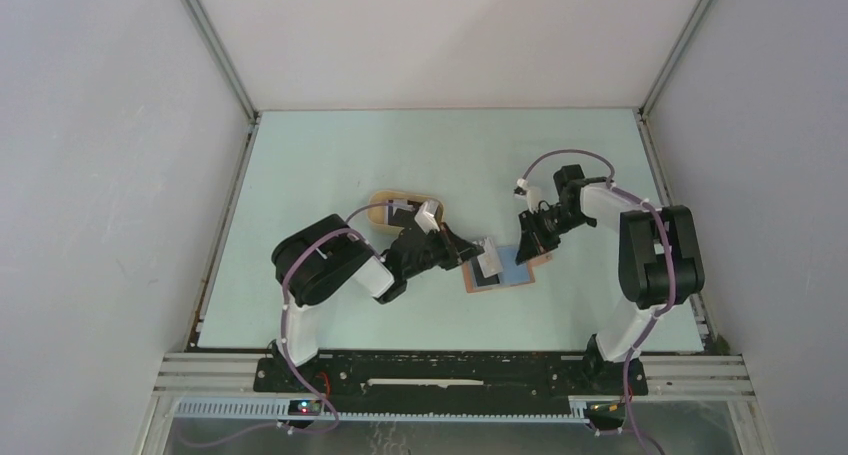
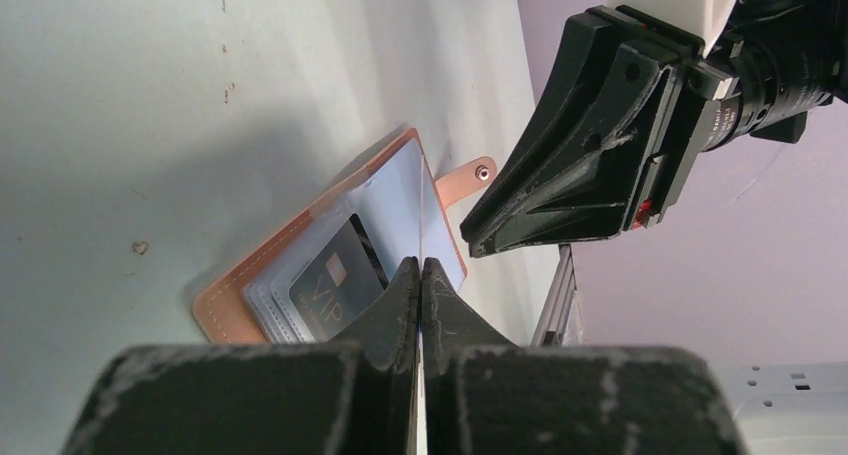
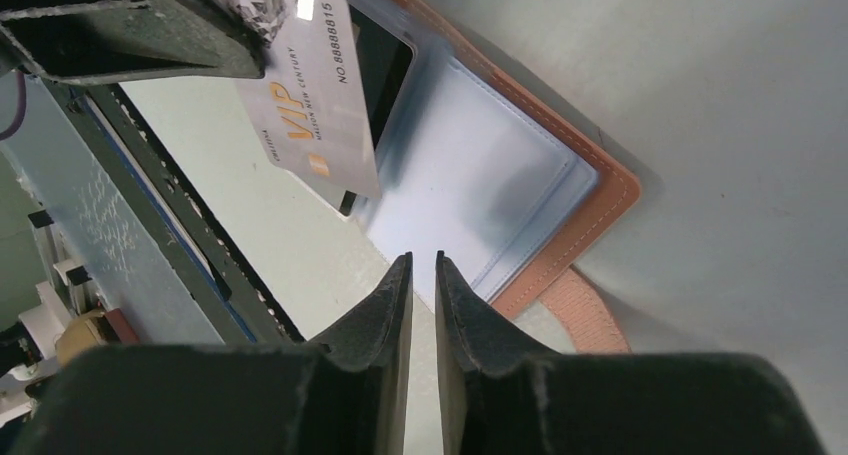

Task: Put the credit cards into the card holder
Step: Insert the credit card into the card holder.

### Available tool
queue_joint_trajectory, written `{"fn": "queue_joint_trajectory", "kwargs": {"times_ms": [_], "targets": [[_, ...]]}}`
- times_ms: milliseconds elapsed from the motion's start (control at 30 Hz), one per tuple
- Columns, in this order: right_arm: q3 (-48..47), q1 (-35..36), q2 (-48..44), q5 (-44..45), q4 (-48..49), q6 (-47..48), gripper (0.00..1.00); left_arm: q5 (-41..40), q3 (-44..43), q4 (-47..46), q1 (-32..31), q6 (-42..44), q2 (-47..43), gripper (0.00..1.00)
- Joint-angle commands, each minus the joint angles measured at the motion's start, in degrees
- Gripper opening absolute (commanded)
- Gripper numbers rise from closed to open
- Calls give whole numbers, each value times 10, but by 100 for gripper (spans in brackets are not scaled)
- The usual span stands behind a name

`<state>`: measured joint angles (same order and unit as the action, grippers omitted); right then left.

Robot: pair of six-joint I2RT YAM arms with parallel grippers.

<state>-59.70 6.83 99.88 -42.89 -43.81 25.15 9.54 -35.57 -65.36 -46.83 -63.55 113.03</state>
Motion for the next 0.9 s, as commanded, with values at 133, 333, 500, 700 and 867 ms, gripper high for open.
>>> {"fn": "queue_joint_trajectory", "kwargs": {"times_ms": [133, 333, 500, 700, 867], "targets": [[-34, -1, 27, 36, -18, -8, 21, -43, 0, 40, -12, 13, -21, 0], [-36, 7, 35, 52, -15, -12, 20, -61, 17, 48, -15, 15, -36, 0], [-36, 14, 42, 63, -14, -16, 20, -56, 5, 71, -16, 14, -33, 0], [-37, 18, 49, 69, -13, -19, 19, -70, 14, 94, -19, 10, -46, 0], [-38, 23, 51, 71, -14, -23, 18, -67, 3, 95, -25, -1, -36, 0]]}}
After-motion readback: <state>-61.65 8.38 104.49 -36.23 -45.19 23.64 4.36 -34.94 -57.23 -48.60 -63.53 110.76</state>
